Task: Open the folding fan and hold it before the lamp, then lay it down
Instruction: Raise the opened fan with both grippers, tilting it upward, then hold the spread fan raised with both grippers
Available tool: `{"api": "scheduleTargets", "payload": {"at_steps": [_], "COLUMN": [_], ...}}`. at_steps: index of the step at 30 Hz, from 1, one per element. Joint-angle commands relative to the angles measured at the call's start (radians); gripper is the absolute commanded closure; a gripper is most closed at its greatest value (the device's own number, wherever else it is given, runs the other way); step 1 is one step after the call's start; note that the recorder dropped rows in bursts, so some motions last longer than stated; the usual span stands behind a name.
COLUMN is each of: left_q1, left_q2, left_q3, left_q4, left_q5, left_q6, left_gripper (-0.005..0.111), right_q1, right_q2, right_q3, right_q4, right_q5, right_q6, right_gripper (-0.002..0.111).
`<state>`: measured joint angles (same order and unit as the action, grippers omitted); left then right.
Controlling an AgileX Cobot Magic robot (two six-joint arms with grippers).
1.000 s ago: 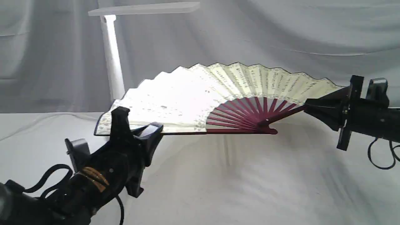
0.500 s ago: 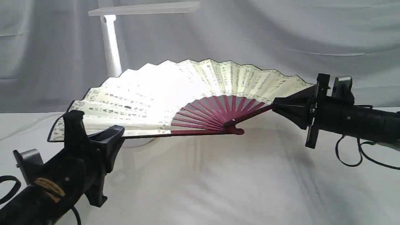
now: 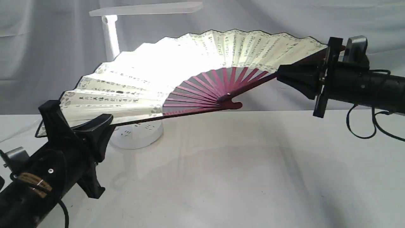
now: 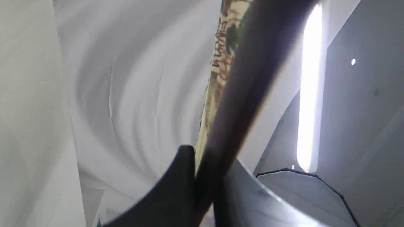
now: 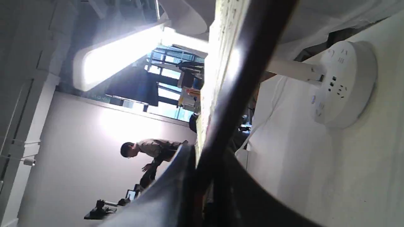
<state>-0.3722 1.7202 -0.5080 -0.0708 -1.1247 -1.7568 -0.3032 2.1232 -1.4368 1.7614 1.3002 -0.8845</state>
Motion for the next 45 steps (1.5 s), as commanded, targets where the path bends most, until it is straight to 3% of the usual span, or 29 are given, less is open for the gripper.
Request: {"api": "scheduleTargets", "payload": {"at_steps": [1, 15, 23, 32, 45], "left_q1": [0.025, 0.025, 0.028, 0.153, 0.159], "left_q2": [-0.022, -0.022, -0.046, -0.107, -0.116], "left_q3": [-0.004, -0.007, -0.010, -0.010, -0.010], "left_q4": [-0.205, -0.174, -0.210, -0.039, -0.023], "left_q5": [-0.096, -0.096, -0.096, -0.096, -0.096], "left_q6": [-0.084, -0.229, -0.210, -0.173, -0.211], "left_gripper": [0.107, 0.107, 0.107, 0.107, 0.107], "right_q1": [-0.023, -0.023, -0.023, -0.023, -0.023], "right_q2": [-0.036, -0.144, -0.143, -0.143, -0.143], "right_q3": [-0.002, -0.002, -0.002, -0.002, -0.002], "right_q4": [-0.017, -0.017, -0.017, -0.017, -0.017], "right_q5": [-0.079, -0.079, -0.079, -0.079, -0.079], "right_q6": [-0.015, 0.002, 0.002, 0.002, 0.002], "right_gripper": [0.108, 0.108, 0.108, 0.108, 0.108]}}
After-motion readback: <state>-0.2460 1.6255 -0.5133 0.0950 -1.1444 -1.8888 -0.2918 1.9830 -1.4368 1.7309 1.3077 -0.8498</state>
